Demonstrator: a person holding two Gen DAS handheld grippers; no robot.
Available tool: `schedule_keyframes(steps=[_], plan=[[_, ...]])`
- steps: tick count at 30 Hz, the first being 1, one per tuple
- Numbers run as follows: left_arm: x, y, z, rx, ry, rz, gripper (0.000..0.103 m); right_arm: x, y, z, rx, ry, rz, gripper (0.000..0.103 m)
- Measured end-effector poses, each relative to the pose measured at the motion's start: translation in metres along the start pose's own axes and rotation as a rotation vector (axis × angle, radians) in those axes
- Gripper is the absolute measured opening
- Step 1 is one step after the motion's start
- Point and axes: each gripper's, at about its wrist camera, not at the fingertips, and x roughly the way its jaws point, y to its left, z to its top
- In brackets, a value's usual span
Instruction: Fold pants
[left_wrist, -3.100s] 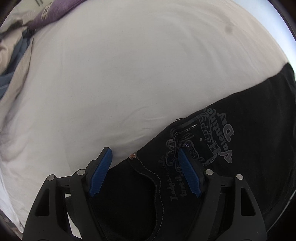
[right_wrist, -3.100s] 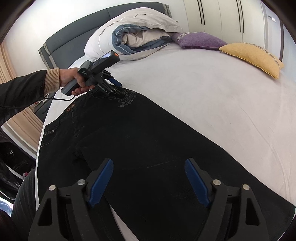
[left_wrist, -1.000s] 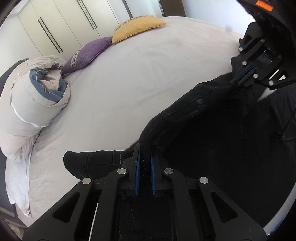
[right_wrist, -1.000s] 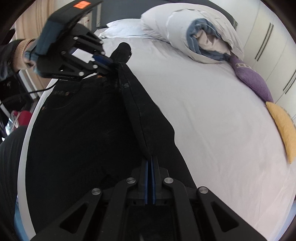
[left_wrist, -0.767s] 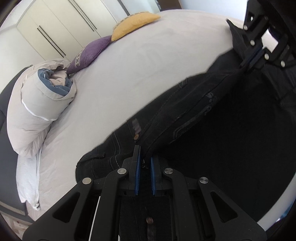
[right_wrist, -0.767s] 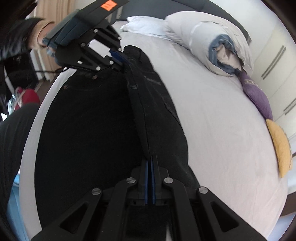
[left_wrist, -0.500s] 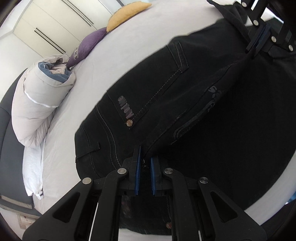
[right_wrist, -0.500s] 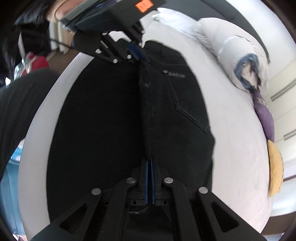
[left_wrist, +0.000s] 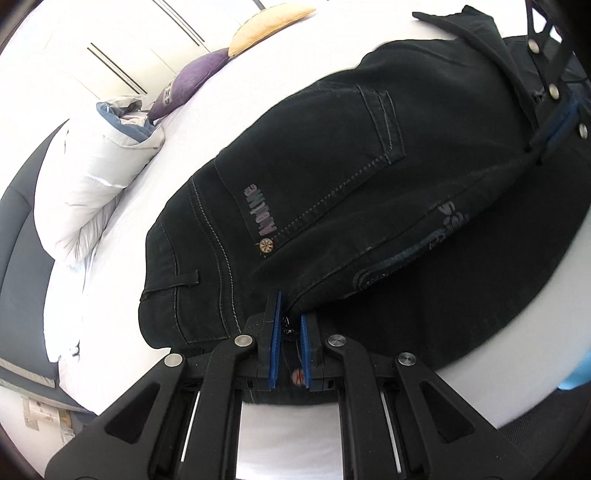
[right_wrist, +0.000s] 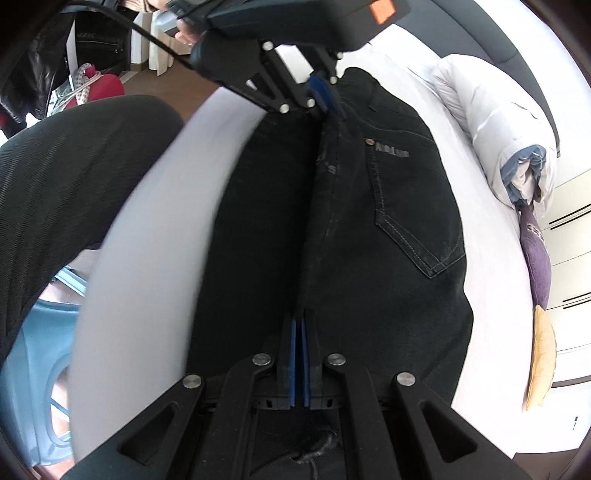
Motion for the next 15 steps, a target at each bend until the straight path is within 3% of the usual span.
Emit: schedule_keyframes(steps=[15], plan=[[-0.001,0.016,-0.001,-0.031,0.002,-0.029,0.008,-0.012,0.035,0.008,0.005,0.001,0.014,0.003]])
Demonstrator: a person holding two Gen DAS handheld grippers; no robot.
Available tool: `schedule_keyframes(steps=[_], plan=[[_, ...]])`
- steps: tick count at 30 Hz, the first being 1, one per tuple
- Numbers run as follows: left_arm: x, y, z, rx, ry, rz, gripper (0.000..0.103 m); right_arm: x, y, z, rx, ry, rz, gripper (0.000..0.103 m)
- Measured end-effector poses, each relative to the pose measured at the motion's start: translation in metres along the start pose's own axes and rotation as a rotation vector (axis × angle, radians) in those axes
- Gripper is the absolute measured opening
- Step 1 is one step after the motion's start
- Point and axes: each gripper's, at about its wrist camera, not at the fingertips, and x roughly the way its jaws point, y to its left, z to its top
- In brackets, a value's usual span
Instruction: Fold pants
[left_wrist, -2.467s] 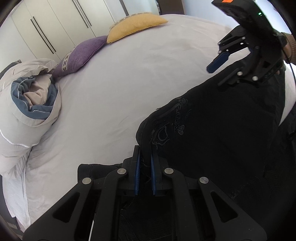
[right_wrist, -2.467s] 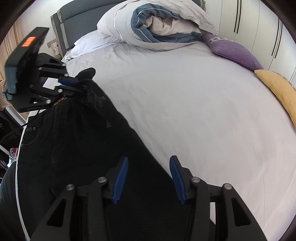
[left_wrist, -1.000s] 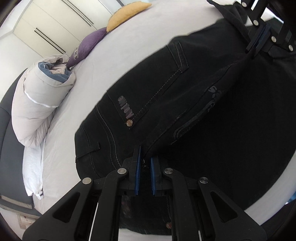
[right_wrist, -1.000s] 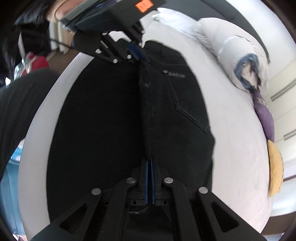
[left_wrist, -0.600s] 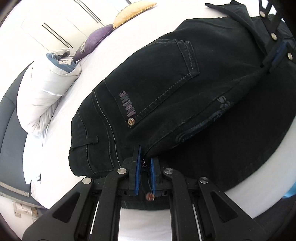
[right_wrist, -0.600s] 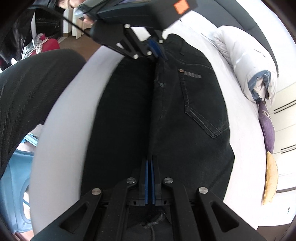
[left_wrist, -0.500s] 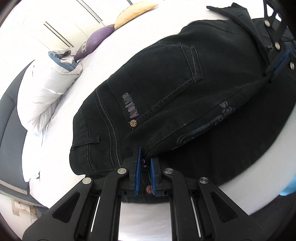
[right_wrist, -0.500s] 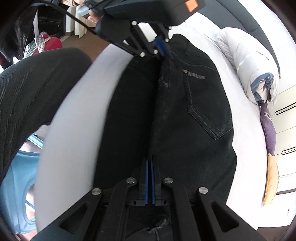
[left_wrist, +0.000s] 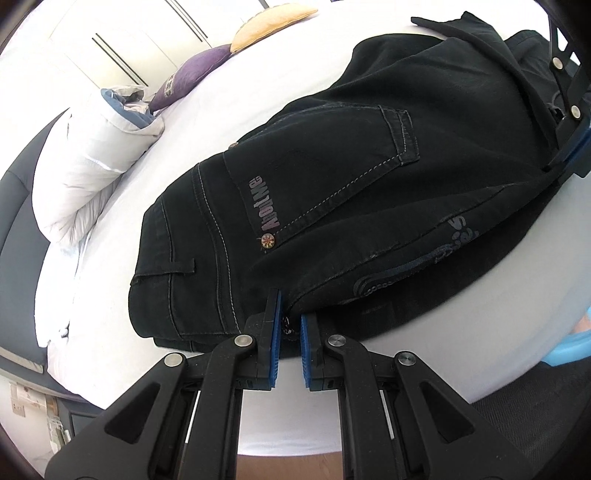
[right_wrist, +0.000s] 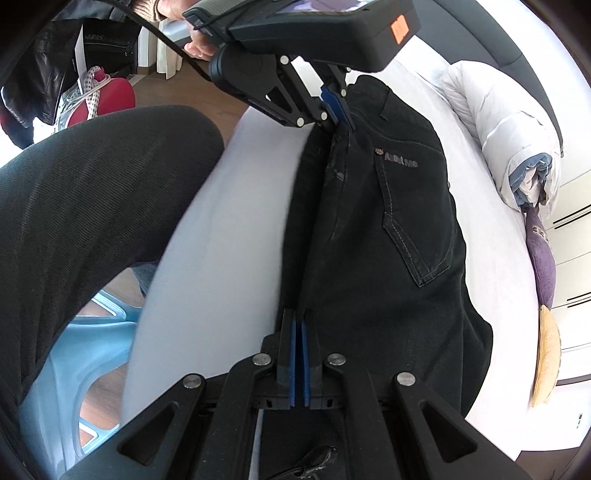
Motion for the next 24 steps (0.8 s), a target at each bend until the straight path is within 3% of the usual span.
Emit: schedule_keyframes(steps=[9,12,14,16,20,24], plan=[[-0.003,0.015,0.002,-0.056,0.026,0.006,0.017,0.017,-0.007,-0.003,0.081,0.024,-0.001,0.004],[-0.018,0.016,-0.007,-0.08,0.049,0.027,0.031,0.018,-0.005,-0.002,0.106,0.023,-0.012,0.004],[-0.028,0.024,-0.01,-0.112,0.043,0.058,0.058,0.018,-0.004,-0.002,0.127,0.021,-0.016,0.004],[-0.043,0.036,-0.006,-0.176,0.005,0.084,0.059,0.019,-0.004,-0.002,0.14,0.02,-0.017,0.004],[-0.056,0.053,0.014,-0.3,-0.036,0.039,0.059,0.018,0.0,-0.001,0.148,0.023,-0.042,0.004],[-0.046,0.042,0.044,-0.285,-0.054,-0.003,0.059,0.019,0.002,-0.003,0.152,0.021,-0.068,0.005]])
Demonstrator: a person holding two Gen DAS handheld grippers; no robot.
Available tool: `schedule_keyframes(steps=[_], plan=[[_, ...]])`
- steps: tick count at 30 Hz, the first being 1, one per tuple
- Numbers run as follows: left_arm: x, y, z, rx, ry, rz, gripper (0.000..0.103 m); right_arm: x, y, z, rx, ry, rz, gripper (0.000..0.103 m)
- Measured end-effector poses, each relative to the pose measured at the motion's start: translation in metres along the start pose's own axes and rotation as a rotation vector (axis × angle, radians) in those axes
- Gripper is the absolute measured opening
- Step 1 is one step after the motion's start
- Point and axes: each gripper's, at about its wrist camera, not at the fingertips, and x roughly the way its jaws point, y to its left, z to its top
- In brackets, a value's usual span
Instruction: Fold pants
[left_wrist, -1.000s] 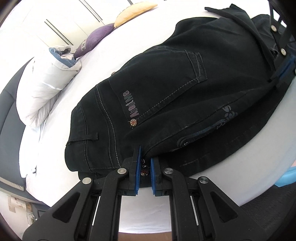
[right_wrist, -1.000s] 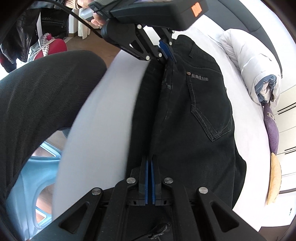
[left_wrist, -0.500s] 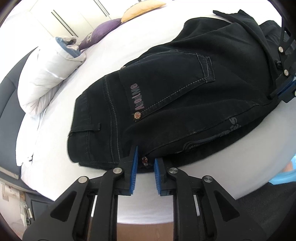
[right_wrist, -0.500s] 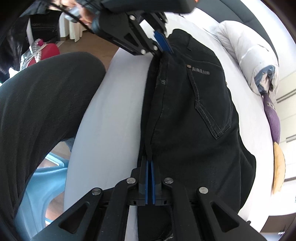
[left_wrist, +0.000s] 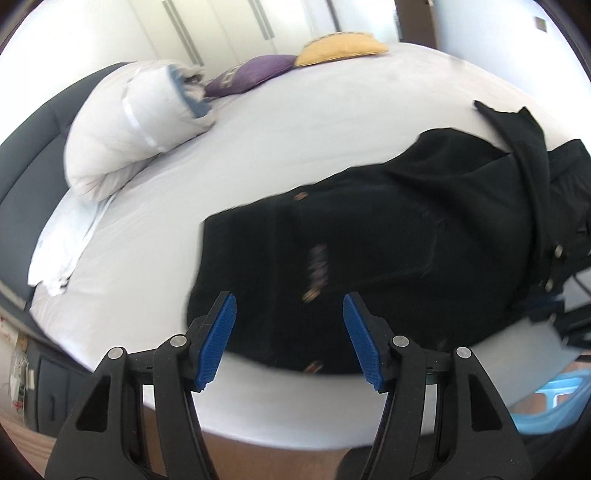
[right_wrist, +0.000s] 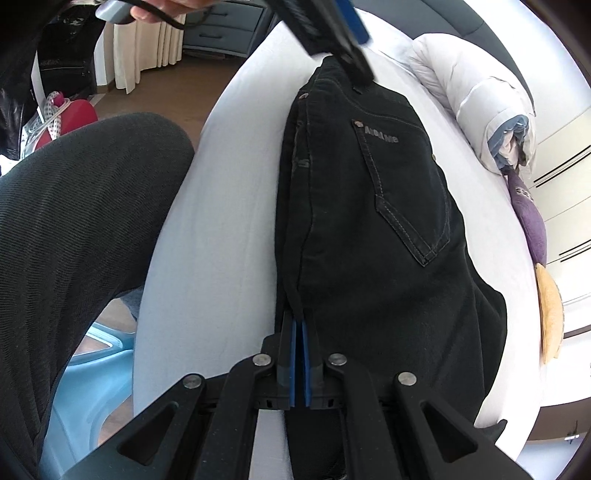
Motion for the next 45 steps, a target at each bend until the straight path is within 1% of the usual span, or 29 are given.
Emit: schedule_keyframes(steps=[1,3,4,5,6,8,9,10,12,14,17,19,21,22,23,25,26,27,28,30,31,32,33,34,36,40,43,44,45], plan=[[0.006,-0.011,0.004,0.013,0.004,-0.015,0.059,0.001,0.0,-0.001,0.015,-0.003,-0.001,0.007],[0.026,-0.029,0.006,0.048,0.058,-0.031,0.058,0.003,-0.001,-0.003,0.051,-0.01,-0.002,0.007],[0.041,-0.039,0.003,0.073,0.104,-0.034,0.055,0.002,-0.001,-0.005,0.076,-0.021,-0.004,0.007],[0.056,-0.046,0.001,0.089,0.146,-0.043,0.049,0.002,-0.003,-0.006,0.096,-0.031,-0.006,0.007],[0.066,-0.054,-0.004,0.098,0.171,-0.041,0.047,0.001,-0.004,-0.008,0.124,-0.042,-0.008,0.007],[0.065,-0.059,-0.007,0.082,0.164,-0.016,0.045,-0.003,-0.008,-0.014,0.189,-0.059,-0.019,0.013],[0.064,-0.059,-0.005,0.074,0.168,-0.013,0.045,-0.006,-0.01,-0.017,0.222,-0.059,-0.025,0.02],[0.061,-0.059,-0.003,0.067,0.168,-0.008,0.045,-0.011,-0.014,-0.022,0.26,-0.062,-0.023,0.04],[0.05,-0.061,0.009,0.051,0.15,0.007,0.045,-0.027,-0.022,-0.035,0.345,-0.098,0.038,0.065],[0.035,-0.065,0.025,0.027,0.097,-0.012,0.047,-0.052,-0.036,-0.055,0.465,-0.166,0.076,0.065],[0.031,-0.081,0.053,0.001,0.052,-0.058,0.047,-0.071,-0.082,-0.093,0.681,-0.181,0.103,0.065],[0.04,-0.092,0.063,-0.007,0.055,-0.081,0.047,-0.078,-0.131,-0.126,0.857,-0.178,0.085,0.065],[0.053,-0.104,0.068,-0.008,0.07,-0.116,0.047,-0.083,-0.181,-0.159,1.036,-0.167,0.06,0.069],[0.061,-0.11,0.068,-0.001,0.087,-0.139,0.047,-0.083,-0.209,-0.177,1.135,-0.142,0.046,0.072],[0.066,-0.113,0.066,0.01,0.102,-0.157,0.047,-0.081,-0.23,-0.189,1.2,-0.109,0.041,0.074],[0.083,-0.12,0.056,0.049,0.15,-0.182,0.047,-0.072,-0.27,-0.208,1.285,-0.033,0.018,0.074],[0.088,-0.126,0.051,0.061,0.155,-0.172,0.047,-0.066,-0.289,-0.215,1.319,-0.001,0.017,0.074],[0.09,-0.127,0.049,0.044,0.145,-0.168,0.047,-0.058,-0.305,-0.222,1.364,0.033,0.012,0.074],[0.092,-0.126,0.048,0.015,0.146,-0.177,0.046,-0.048,-0.323,-0.228,1.416,0.076,0.011,0.077],[0.092,-0.123,0.047,-0.011,0.152,-0.196,0.046,-0.024,-0.35,-0.238,1.51,0.139,0.06,0.078],[0.092,-0.123,0.047,-0.012,0.155,-0.204,0.046,-0.015,-0.361,-0.243,1.551,0.152,0.072,0.078],[0.094,-0.122,0.048,-0.012,0.157,-0.213,0.046,-0.006,-0.366,-0.247,1.597,0.174,0.083,0.078],[0.096,-0.12,0.048,-0.012,0.159,-0.219,0.046,0.009,-0.375,-0.253,1.664,0.219,0.104,0.078],[0.096,-0.12,0.048,-0.011,0.16,-0.223,0.046,0.018,-0.378,-0.257,1.694,0.245,0.111,0.078],[0.098,-0.119,0.048,-0.006,0.158,-0.225,0.046,0.036,-0.387,-0.258,1.728,0.297,0.121,0.078],[0.101,-0.117,0.047,-0.011,0.147,-0.224,0.046,0.066,-0.397,-0.251,1.695,0.426,0.09,0.078],[0.1,-0.114,0.046,-0.018,0.138,-0.224,0.046,0.079,-0.4,-0.253,1.693,0.475,0.073,0.078],[0.099,-0.115,0.046,-0.019,0.137,-0.222,0.046,0.082,-0.4,-0.254,1.696,0.478,0.077,0.075],[0.099,-0.116,0.046,-0.019,0.135,-0.22,0.046,0.084,-0.4,-0.254,1.693,0.482,0.075,0.068]])
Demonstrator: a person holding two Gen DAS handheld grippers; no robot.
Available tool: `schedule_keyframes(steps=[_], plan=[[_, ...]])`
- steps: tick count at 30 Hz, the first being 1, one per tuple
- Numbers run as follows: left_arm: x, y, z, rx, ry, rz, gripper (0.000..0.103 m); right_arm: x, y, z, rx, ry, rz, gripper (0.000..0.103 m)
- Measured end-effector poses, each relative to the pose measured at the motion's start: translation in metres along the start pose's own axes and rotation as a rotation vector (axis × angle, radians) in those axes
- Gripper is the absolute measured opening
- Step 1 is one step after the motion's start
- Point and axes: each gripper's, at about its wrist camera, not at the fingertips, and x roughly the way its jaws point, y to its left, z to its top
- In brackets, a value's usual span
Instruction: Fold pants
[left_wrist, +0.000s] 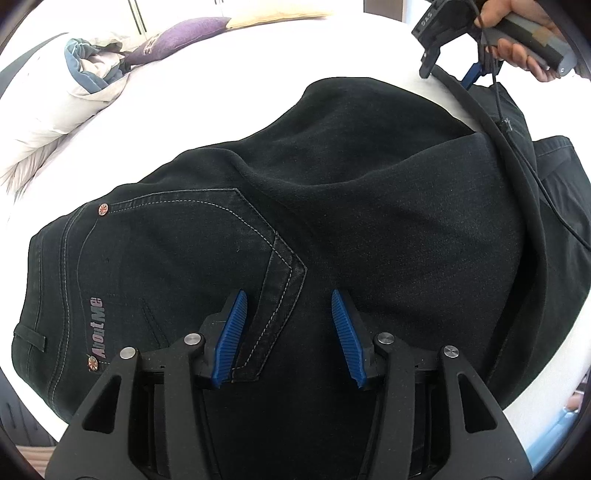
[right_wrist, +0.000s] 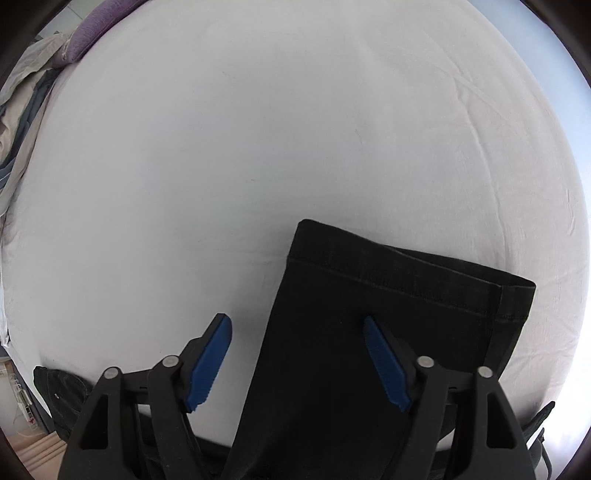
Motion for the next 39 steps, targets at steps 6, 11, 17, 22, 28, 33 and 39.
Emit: schedule_keyframes(steps=[6,11,17,22,28,33,39], plan=[[-0.004,-0.004,-0.007,0.005,-0.002,0.005,0.046,-0.009,0.009,-0.01,-0.04,-0.033,0.012,0.009],[-0.006,-0.01,-0.003,0.014,0.014,0.015,0.046,-0.035,-0.009,-0.033,-0.059,-0.141,0.073,0.004],[-0.008,-0.014,0.005,0.001,0.041,0.021,0.046,-0.105,-0.032,-0.114,-0.144,-0.392,0.116,0.004],[-0.006,-0.012,0.015,-0.022,0.079,0.006,0.048,-0.17,-0.091,-0.22,-0.113,-0.656,0.187,0.004],[-0.002,-0.011,0.03,-0.054,0.121,0.002,0.05,-0.165,-0.163,-0.297,0.026,-0.746,0.273,0.004],[0.003,-0.014,0.044,-0.083,0.146,0.035,0.054,-0.128,-0.206,-0.336,0.16,-0.711,0.315,0.004],[0.01,-0.015,0.058,-0.124,0.182,0.086,0.067,-0.081,-0.245,-0.36,0.25,-0.639,0.337,0.003]])
